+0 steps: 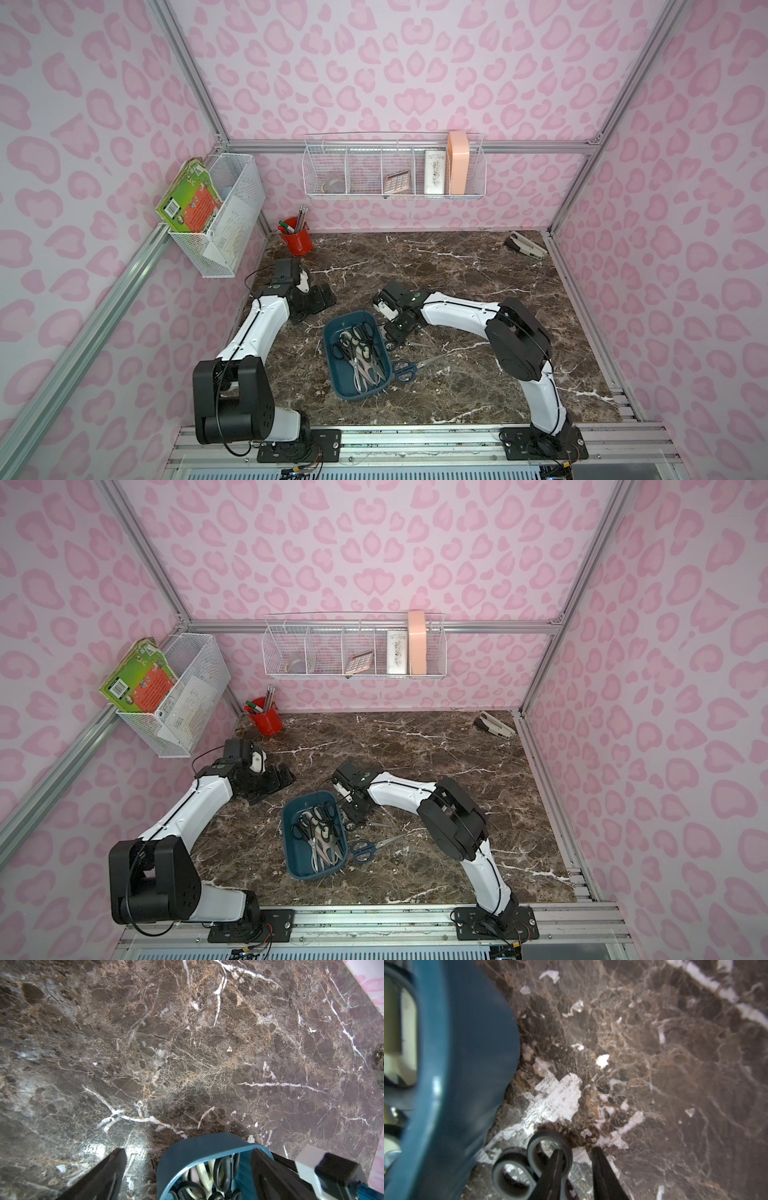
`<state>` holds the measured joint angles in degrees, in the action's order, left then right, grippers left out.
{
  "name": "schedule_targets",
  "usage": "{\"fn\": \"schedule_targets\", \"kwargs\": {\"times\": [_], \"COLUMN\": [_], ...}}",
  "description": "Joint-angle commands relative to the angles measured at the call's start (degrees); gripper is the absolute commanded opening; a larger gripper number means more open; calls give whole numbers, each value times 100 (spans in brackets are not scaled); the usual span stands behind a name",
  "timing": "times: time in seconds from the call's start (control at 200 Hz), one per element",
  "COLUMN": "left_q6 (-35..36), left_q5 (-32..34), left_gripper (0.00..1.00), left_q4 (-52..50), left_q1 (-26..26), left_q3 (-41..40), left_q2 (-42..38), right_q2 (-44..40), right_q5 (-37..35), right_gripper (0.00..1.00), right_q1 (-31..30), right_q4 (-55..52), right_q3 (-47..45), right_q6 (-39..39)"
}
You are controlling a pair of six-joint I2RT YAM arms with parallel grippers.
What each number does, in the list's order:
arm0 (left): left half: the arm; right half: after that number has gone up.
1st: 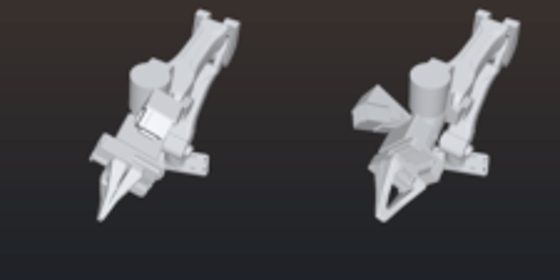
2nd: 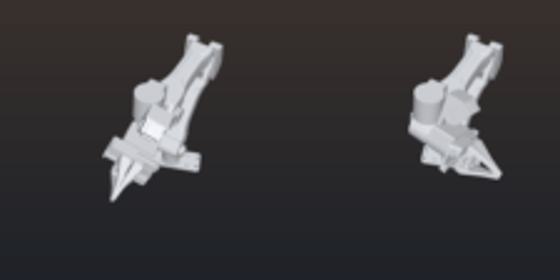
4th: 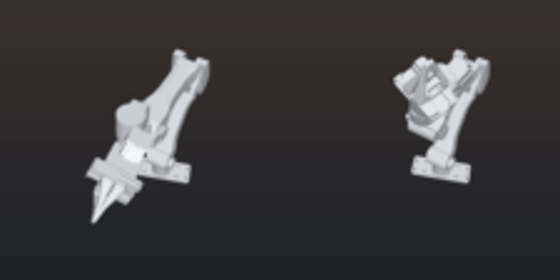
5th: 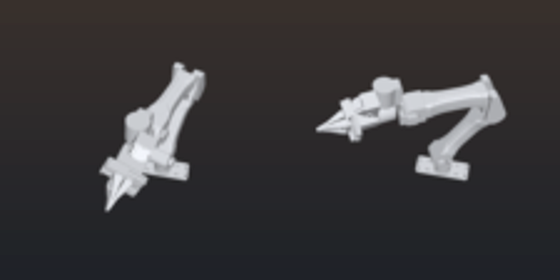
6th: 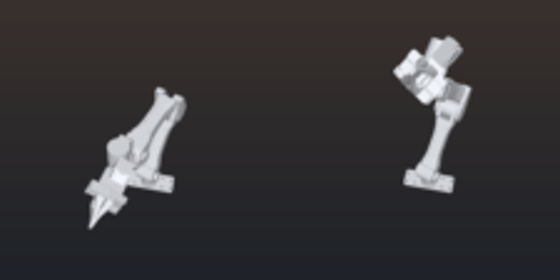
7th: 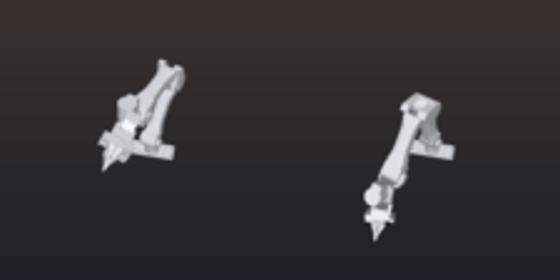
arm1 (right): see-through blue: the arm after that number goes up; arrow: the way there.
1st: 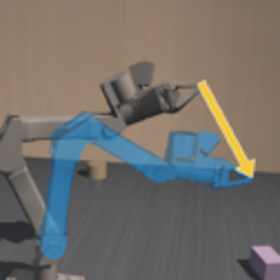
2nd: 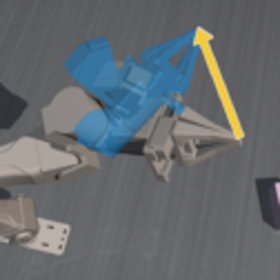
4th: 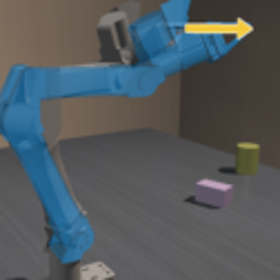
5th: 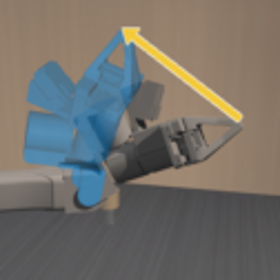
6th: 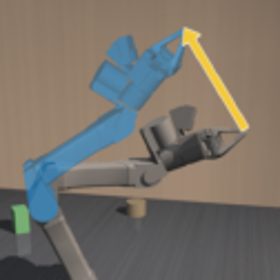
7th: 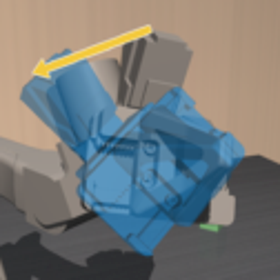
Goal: Put the scissors into the storage box
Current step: Pick up the scissors from the center of the board.
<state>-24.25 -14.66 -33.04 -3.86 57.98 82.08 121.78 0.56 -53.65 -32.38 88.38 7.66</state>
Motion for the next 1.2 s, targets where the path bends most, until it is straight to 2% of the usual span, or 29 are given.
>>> {"fn": "schedule_targets", "kwargs": {"times": [0.0, 0.24, 0.475, 0.785, 0.85, 1.195], "left_q6": [20, 8, 26, 26, 26, 0], "left_q5": [-20, -61, -17, -32, -21, 0], "left_gripper": [98, 98, 98, 98, 98, 98], "left_q4": [-1, -2, -9, -10, -10, -32], "left_q1": [-1, -5, -5, -1, -1, -2], "left_q3": [22, 37, 38, 57, 58, 59], "left_q2": [-48, 0, -33, 0, 0, -8], "right_q2": [63, 255, 425, 435, 418, -254], "right_q5": [-134, -208, -248, -434, -453, -177], "right_gripper": [28, 27, 20, 7, 0, 0], "right_q1": [-11, 10, 116, 168, 220, 795], "right_q4": [-155, -353, -588, -544, -471, -223], "right_q3": [-40, 171, 189, 40, -15, 2], "right_q6": [-50, -63, -17, -69, -94, 13]}}
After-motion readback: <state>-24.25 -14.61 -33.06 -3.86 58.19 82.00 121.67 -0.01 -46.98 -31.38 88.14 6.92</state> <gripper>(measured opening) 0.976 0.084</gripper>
